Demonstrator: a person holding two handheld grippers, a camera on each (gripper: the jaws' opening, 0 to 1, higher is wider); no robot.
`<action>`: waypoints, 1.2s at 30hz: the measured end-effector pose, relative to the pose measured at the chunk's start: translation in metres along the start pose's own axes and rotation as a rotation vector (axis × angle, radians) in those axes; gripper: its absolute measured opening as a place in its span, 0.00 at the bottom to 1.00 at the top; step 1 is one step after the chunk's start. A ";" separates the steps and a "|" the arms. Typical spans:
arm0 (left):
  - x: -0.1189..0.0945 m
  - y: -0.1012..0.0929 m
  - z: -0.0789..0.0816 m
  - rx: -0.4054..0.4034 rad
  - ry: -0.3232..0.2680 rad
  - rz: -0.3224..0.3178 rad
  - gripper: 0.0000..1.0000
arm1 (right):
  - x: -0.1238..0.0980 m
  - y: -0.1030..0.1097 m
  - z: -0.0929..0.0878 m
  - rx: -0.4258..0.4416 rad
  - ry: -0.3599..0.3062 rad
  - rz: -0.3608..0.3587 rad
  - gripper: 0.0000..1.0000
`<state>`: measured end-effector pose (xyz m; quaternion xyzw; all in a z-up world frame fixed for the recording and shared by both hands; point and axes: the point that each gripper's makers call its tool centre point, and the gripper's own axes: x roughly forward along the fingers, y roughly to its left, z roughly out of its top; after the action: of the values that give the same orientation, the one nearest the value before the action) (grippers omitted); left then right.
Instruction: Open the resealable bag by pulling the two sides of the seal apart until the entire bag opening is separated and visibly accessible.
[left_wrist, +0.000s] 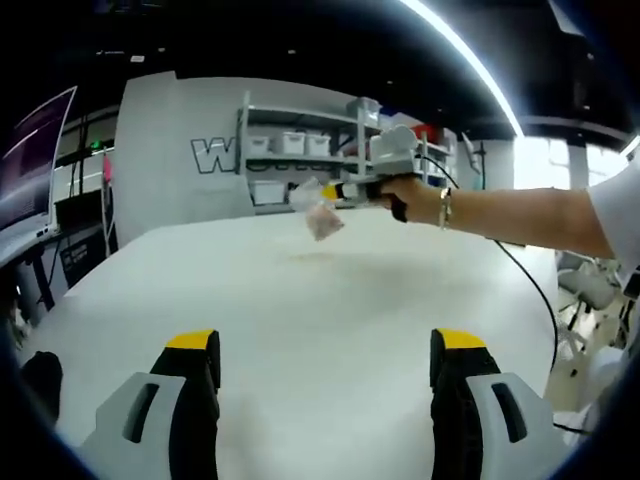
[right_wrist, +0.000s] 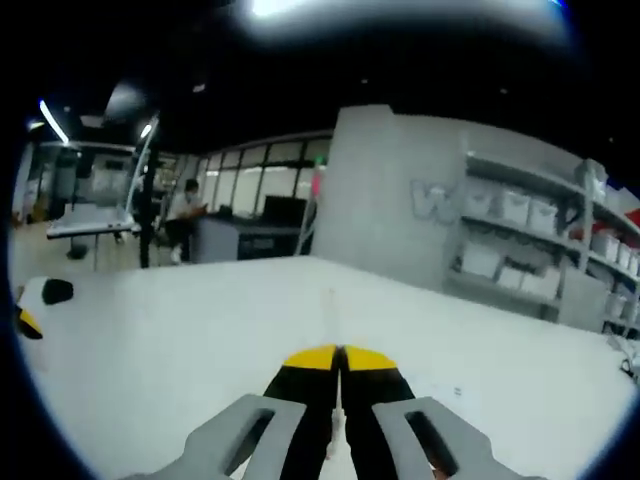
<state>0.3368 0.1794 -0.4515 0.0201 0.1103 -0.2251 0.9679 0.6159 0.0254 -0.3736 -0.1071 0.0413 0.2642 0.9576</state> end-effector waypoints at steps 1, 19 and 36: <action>0.000 0.000 0.000 0.001 0.000 -0.001 0.84 | 0.000 0.000 0.000 -0.002 0.001 0.001 0.00; -0.003 -0.003 0.001 0.006 -0.004 -0.002 0.84 | -0.008 0.000 -0.005 -0.003 0.005 -0.001 0.00; -0.007 -0.006 0.002 0.009 -0.009 -0.003 0.84 | -0.018 0.006 -0.005 0.003 -0.004 0.013 0.00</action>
<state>0.3283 0.1767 -0.4478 0.0232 0.1048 -0.2269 0.9680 0.5974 0.0200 -0.3772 -0.1050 0.0407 0.2704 0.9561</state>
